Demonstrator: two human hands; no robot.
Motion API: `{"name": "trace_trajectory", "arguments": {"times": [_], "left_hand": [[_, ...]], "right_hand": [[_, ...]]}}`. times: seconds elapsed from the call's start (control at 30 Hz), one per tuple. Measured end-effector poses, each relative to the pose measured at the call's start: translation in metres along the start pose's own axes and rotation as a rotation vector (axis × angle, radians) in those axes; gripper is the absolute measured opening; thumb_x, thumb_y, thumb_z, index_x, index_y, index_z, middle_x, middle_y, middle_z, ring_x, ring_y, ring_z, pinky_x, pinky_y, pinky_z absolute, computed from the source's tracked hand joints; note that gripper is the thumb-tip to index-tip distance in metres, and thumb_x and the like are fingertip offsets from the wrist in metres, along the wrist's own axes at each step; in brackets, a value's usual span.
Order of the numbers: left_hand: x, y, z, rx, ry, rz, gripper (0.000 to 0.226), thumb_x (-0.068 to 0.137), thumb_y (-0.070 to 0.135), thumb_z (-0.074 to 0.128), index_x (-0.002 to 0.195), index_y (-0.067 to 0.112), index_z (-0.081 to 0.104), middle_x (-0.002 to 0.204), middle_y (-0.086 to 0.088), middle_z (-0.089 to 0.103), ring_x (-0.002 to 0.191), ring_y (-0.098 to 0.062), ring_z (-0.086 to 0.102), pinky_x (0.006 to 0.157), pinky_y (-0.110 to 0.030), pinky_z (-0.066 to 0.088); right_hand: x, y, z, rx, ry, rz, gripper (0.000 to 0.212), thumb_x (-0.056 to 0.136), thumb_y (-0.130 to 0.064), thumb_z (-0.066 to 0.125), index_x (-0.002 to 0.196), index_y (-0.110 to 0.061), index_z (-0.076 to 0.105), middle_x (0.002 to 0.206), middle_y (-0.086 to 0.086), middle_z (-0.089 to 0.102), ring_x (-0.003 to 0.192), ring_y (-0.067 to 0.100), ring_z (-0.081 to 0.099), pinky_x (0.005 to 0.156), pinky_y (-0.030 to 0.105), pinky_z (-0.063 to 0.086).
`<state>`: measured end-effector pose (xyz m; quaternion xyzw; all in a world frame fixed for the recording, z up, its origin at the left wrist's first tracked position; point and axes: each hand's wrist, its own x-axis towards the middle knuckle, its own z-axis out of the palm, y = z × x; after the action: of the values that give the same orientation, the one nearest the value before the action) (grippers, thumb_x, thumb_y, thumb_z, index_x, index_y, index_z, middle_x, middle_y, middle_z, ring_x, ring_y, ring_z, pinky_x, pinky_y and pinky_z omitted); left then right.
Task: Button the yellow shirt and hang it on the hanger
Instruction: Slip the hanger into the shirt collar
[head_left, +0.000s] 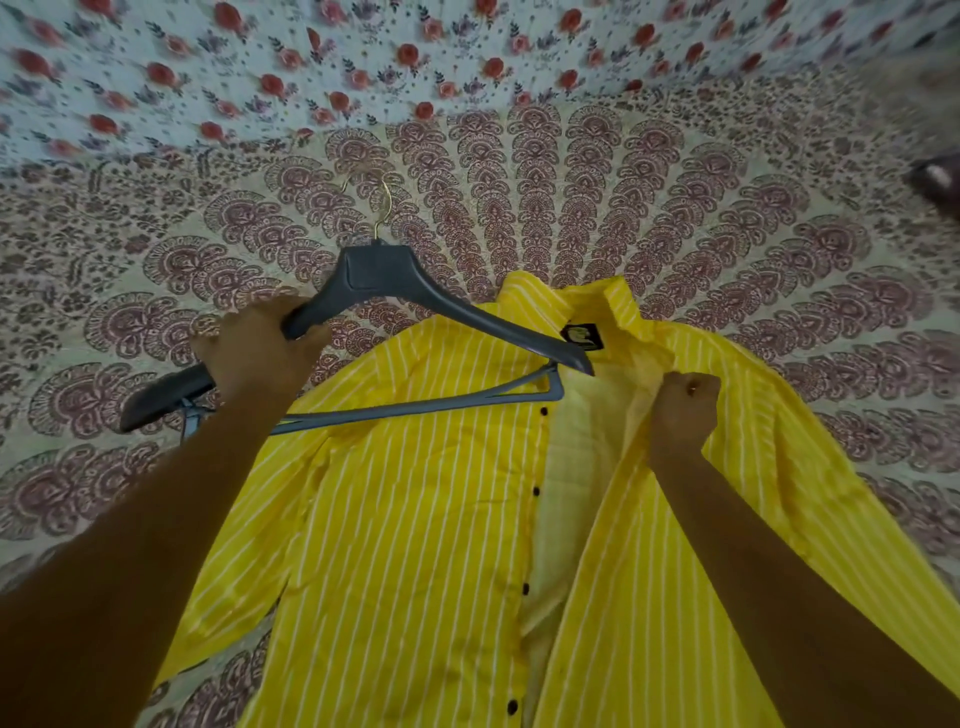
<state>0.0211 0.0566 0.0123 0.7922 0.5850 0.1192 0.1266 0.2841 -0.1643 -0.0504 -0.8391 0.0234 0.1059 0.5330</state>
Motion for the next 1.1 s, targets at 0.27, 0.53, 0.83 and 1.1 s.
{"name": "trace_trajectory", "arguments": {"times": [0.27,0.53,0.83,1.1], "left_hand": [[-0.012,0.059,0.040,-0.135,-0.079,0.064,0.020,0.081,0.036,0.065,0.096,0.023,0.065,0.075,-0.014,0.064,0.080,-0.037,0.059,0.084,-0.053,0.047],[-0.014,0.151,0.087,-0.193,-0.159,0.134,0.023,0.085,0.032,0.063,0.100,0.015,0.066,0.081,-0.017,0.065,0.077,-0.035,0.059,0.076,-0.043,0.047],[-0.013,0.180,0.113,-0.219,-0.200,0.130,0.034,0.081,0.035,0.067,0.111,0.019,0.063,0.098,-0.011,0.068,0.097,-0.036,0.060,0.095,-0.049,0.040],[-0.015,0.187,0.096,-0.293,-0.119,0.223,0.028,0.078,0.033,0.071,0.101,0.019,0.064,0.096,-0.007,0.071,0.093,-0.029,0.062,0.095,-0.050,0.041]], "right_hand": [[0.003,0.001,-0.017,0.026,-0.359,-0.293,0.012,0.091,-0.012,0.051,0.081,-0.015,0.046,0.075,-0.009,0.050,0.058,-0.001,0.043,0.054,0.022,0.034],[0.020,-0.004,-0.031,-0.022,-0.551,-0.516,0.009,0.091,-0.019,0.048,0.085,-0.013,0.044,0.089,0.003,0.060,0.082,0.019,0.055,0.064,0.020,0.037],[0.046,0.001,-0.034,-0.218,-0.496,-0.593,0.020,0.090,-0.014,0.045,0.108,-0.009,0.051,0.106,0.001,0.059,0.086,0.014,0.059,0.066,0.027,0.044],[0.070,-0.027,0.003,-0.679,-0.383,-0.789,0.094,0.076,-0.041,0.068,0.146,-0.007,0.016,0.146,0.019,0.032,0.135,0.033,0.032,0.109,0.046,0.027]]}}
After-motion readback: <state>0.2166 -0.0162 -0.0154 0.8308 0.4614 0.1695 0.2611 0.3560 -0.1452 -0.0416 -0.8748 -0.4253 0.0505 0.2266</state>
